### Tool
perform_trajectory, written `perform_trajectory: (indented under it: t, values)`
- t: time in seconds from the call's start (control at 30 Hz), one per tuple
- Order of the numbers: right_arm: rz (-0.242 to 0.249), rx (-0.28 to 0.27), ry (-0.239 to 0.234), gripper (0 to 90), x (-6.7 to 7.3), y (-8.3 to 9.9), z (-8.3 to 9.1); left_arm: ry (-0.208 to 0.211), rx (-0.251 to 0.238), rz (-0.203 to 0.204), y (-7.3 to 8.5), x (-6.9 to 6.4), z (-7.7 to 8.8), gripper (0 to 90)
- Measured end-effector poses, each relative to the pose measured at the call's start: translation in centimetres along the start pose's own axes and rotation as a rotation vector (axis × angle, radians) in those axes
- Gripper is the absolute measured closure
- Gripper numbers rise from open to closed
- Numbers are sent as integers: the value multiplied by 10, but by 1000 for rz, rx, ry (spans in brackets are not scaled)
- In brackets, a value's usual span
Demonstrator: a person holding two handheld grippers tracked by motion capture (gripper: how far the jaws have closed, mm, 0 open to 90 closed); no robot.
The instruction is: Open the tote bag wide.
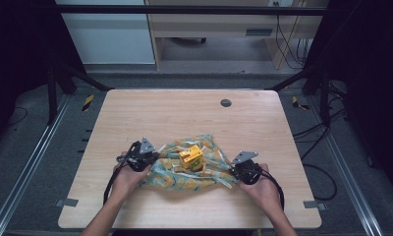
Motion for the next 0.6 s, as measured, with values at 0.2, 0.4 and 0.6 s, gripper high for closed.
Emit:
perform_trajectory:
  t: [0.2, 0.4, 0.6]
  values:
    - [-3, -6, 2, 900, 0, 0, 0, -3, -4, 11, 1, 0, 2, 891]
    - [-23, -27, 9, 839, -4, 0, 0, 4, -19, 24, 0, 0, 6, 845]
    - [-32, -64, 25, 716, -5, -3, 1, -12, -51, 34, -3, 1, 11, 718]
Point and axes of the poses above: each handheld gripper's, and its own axes: z roughly backward along the jaws, y roughly out of its underside, x roughly to its left, the point moved 5 cm from there along -z, roughly forward along the jaws, and after that the axes turned 5 degrees about y, right-handed, at the moved point
